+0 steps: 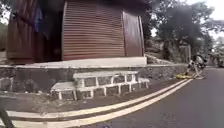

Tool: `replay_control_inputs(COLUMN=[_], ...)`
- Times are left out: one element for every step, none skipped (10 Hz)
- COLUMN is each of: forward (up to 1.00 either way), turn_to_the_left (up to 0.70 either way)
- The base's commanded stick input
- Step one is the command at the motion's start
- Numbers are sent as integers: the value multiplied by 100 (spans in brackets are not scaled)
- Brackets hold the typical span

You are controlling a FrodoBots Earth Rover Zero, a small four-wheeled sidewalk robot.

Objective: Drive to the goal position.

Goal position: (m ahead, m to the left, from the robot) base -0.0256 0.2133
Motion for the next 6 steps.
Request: replay_control_inputs(forward=[0,0,0,0,0,0], turn_to_the_left=[0,-11,-21,-32,-43,-49])
